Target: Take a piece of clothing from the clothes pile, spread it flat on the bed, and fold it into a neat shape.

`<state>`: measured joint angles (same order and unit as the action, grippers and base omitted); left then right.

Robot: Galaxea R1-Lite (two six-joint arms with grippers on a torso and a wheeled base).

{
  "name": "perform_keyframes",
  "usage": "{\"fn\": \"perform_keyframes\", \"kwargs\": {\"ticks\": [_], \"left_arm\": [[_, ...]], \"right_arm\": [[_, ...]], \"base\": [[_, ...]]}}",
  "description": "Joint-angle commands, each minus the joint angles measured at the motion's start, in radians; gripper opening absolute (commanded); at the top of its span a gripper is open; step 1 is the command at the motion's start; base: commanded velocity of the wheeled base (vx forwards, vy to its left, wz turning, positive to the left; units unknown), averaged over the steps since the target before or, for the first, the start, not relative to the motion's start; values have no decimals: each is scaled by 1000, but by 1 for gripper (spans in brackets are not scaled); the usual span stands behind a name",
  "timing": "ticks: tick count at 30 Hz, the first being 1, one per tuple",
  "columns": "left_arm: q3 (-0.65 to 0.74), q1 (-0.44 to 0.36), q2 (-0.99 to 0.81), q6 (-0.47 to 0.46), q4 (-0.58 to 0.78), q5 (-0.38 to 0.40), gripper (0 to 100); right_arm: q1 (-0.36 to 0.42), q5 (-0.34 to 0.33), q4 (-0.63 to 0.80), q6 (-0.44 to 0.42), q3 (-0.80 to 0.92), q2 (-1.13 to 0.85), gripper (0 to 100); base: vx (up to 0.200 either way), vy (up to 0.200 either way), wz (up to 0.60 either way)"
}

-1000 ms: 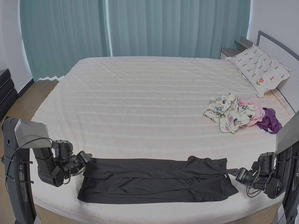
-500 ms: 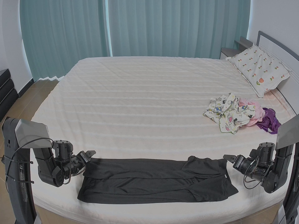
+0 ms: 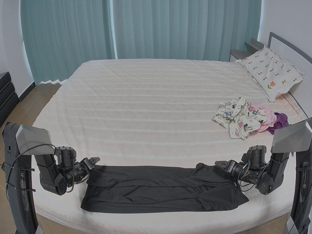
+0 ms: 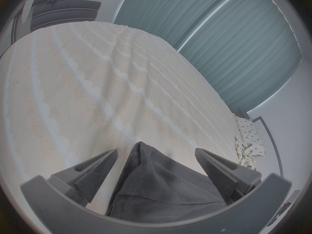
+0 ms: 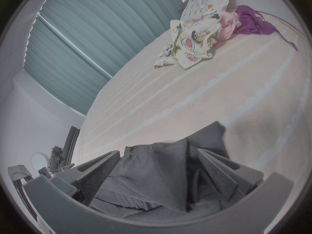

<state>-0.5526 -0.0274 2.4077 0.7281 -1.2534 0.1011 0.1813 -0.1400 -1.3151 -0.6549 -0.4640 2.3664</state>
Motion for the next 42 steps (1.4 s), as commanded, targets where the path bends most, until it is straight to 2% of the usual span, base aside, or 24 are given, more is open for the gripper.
{"fn": "perform_keyframes", "kwargs": {"ticks": [1,6,7,15,27,28,35,42], "left_arm": [[-4,-2,1,1,0,-1,100],[-4,0,1,1,0,-1,100],[-4,-2,1,1,0,-1,100],[-6,-2,1,1,0,-1,100],[-7,-2,2,-1,0,-7,100],[-6,-2,2,-1,0,-7,100],[-7,-2,2,-1,2,-7,100],[-7,-2,4,-1,0,-7,100]], "right_arm": [[27,2,-9,0,-28,65,100],[29,3,2,11,-11,67,100],[29,5,2,12,-7,68,0],[4,16,-12,66,93,37,0],[-11,13,-70,77,168,53,0],[-11,13,-70,80,170,53,100],[-25,13,-99,83,156,14,100],[-37,5,-73,12,50,14,100]], "base": [[0,0,0],[0,0,0],[0,0,0],[0,0,0],[0,0,0],[0,0,0],[0,0,0],[0,0,0]]}}
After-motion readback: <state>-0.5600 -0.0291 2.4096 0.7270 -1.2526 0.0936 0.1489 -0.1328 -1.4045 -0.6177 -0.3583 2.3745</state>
